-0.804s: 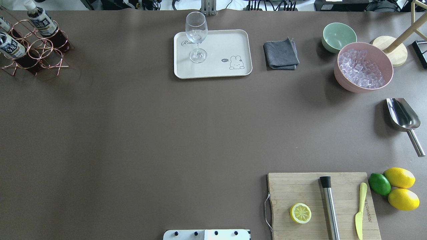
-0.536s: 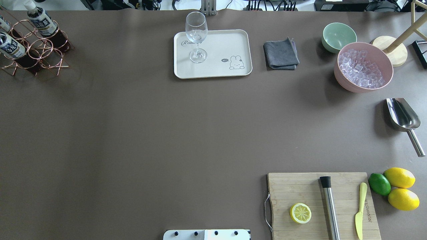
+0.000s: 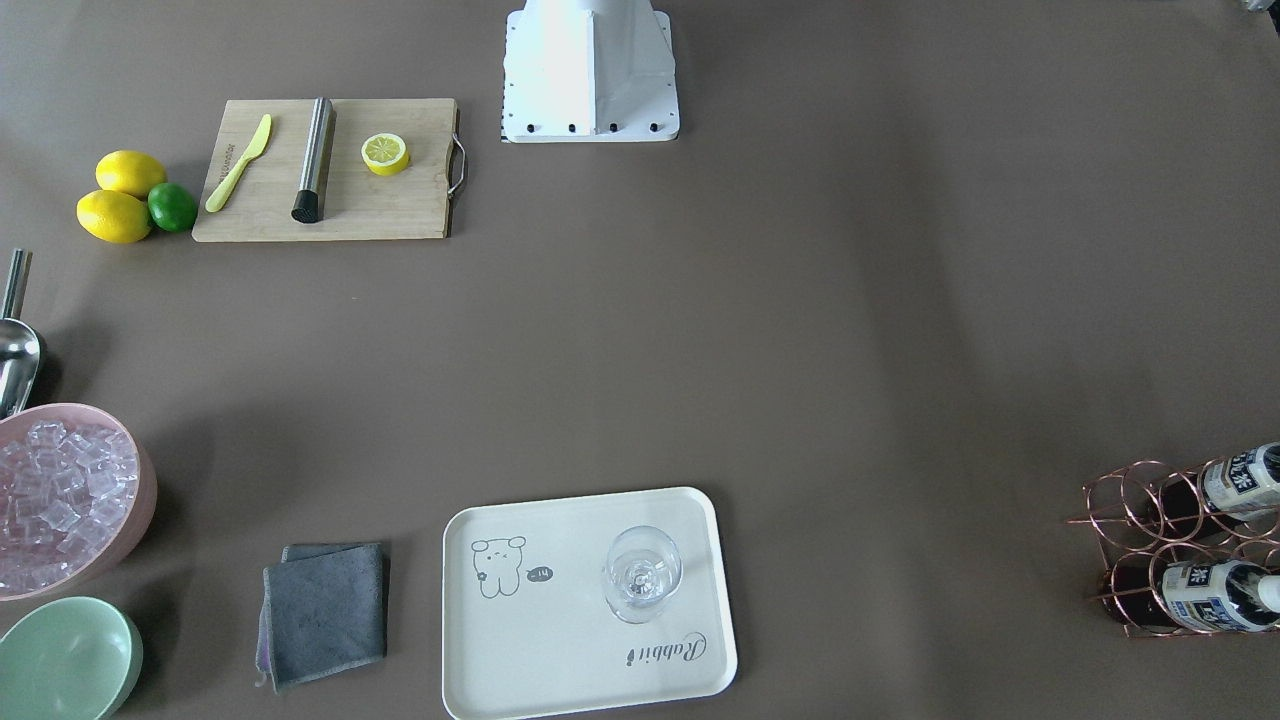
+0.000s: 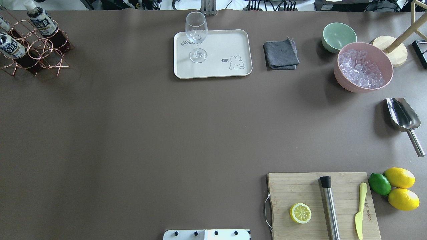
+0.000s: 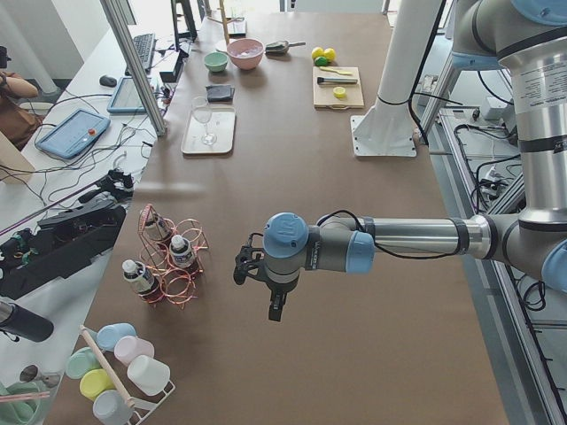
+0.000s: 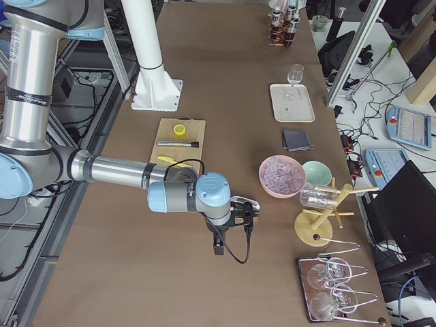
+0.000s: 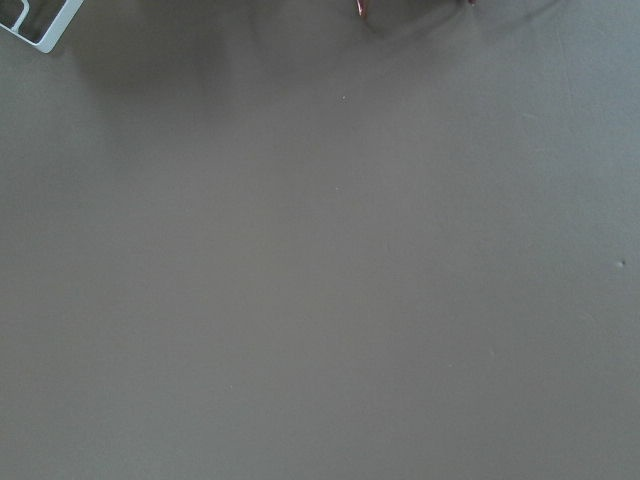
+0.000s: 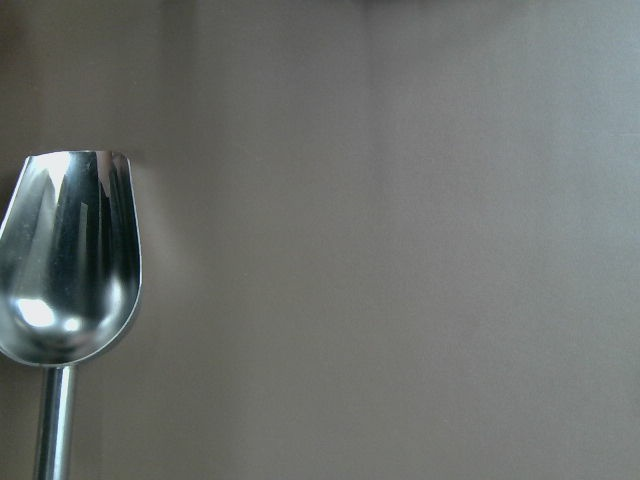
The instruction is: Take tea from basket to plate
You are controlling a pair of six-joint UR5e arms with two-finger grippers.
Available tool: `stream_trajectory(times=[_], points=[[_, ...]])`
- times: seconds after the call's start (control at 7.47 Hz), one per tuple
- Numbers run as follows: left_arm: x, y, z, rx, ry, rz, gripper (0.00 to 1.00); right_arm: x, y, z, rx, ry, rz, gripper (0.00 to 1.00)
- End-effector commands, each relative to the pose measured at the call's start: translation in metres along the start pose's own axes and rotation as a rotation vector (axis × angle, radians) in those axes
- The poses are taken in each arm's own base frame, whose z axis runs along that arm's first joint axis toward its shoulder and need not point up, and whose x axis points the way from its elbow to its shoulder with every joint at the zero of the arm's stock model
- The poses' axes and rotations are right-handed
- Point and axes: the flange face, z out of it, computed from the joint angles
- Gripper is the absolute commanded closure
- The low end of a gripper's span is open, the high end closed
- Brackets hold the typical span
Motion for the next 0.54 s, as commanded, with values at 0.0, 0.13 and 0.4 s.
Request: stream_trajectory(times=[0.0,0.13,0.4], points=[[-0.006,0.003,0.005,-0.007,0.003,-0.007,0.02,-0.006,0.006,-0.003,-0.005,-0.008,-0.001,0.00],[-0.004,0.001,0.003,-0.003,0.002,-0.002,0.02,-0.011,0.010,-0.008,-0.019,-0.008,0.013,0.00],[-0.002,0.001,0.001,-0.001,0.002,0.000,0.02,-0.027,0.010,-0.018,-0.058,0.001,0.025,0.00]])
